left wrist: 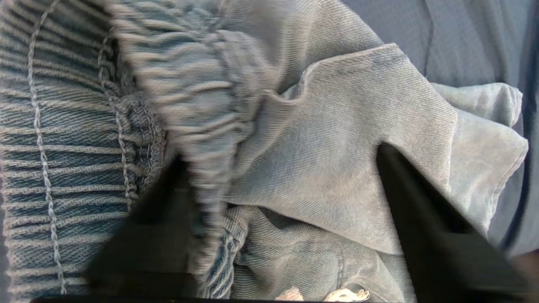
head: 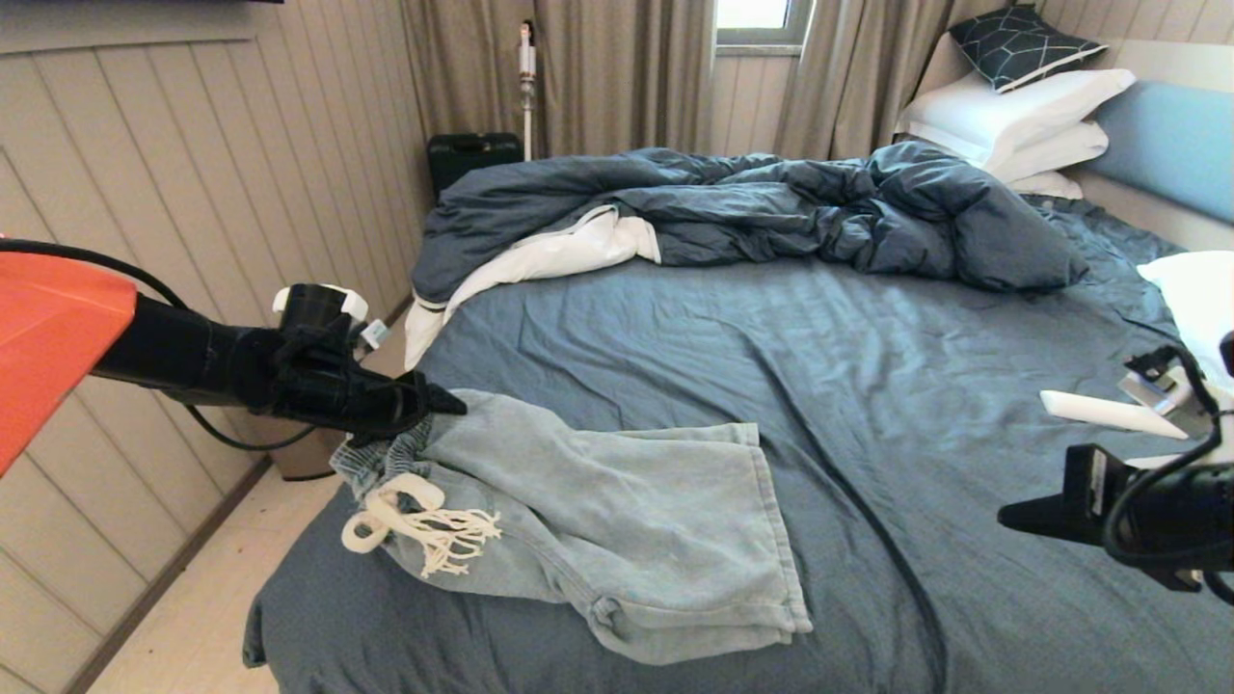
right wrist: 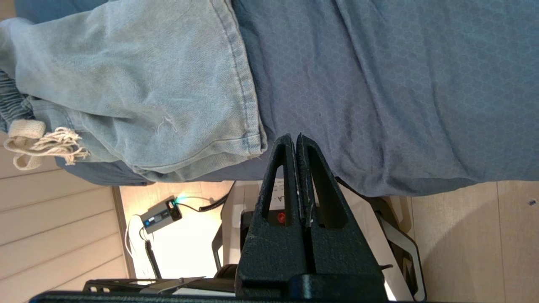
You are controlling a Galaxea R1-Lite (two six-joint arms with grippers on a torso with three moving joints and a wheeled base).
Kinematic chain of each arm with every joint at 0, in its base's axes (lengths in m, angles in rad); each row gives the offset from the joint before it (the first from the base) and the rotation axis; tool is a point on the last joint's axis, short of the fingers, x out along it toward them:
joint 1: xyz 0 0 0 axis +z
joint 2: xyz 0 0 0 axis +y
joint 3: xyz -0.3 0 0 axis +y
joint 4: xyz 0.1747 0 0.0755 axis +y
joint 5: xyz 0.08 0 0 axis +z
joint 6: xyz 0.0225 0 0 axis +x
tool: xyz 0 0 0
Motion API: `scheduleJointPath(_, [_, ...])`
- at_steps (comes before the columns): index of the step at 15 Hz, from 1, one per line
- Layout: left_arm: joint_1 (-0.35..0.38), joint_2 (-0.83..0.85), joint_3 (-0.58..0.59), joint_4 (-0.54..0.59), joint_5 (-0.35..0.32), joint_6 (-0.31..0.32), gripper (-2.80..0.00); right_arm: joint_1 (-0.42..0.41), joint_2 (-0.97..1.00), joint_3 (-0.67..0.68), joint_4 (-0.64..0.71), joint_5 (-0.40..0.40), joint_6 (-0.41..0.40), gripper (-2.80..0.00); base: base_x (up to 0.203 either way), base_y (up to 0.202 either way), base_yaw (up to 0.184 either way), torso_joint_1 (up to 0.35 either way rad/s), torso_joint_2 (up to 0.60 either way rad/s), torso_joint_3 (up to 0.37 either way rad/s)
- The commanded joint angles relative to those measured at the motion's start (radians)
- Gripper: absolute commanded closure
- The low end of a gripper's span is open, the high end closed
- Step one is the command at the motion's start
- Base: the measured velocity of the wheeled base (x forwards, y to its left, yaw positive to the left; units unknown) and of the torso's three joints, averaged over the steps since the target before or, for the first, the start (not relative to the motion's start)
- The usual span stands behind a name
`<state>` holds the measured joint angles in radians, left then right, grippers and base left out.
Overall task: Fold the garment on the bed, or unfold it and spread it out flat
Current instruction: Unford the blue shorts
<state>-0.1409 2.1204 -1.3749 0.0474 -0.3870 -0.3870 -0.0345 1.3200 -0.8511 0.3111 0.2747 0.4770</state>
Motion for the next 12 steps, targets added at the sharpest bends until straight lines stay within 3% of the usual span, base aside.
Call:
scheduleJointPath(1, [-0.003, -0.004, 0.001, -0.001, -0.001, -0.001, 0.00, -0.002, 0.002, 0.000, 0.002, 0.003, 0.003, 0.00, 0.000, 0.000, 0.000, 0.000, 0.00, 0.000])
scheduleJointPath(6, [-0.003, -0.055, 0.003, -0.005, 0.000, -0.004, 0.00, -0.001, -0.001, 0.004, 0.002, 0.003, 0.002, 0.00, 0.000, 0.000, 0.000, 0.000, 0.00, 0.000])
scheduleJointPath(12, [-0.028, -0.291, 0.014, 0.018, 0.002, -0.041, 0.00, 0.007, 0.008, -0.029, 0.004, 0.008, 0.007, 0.00, 0.000, 0.000, 0.000, 0.000, 0.00, 0.000])
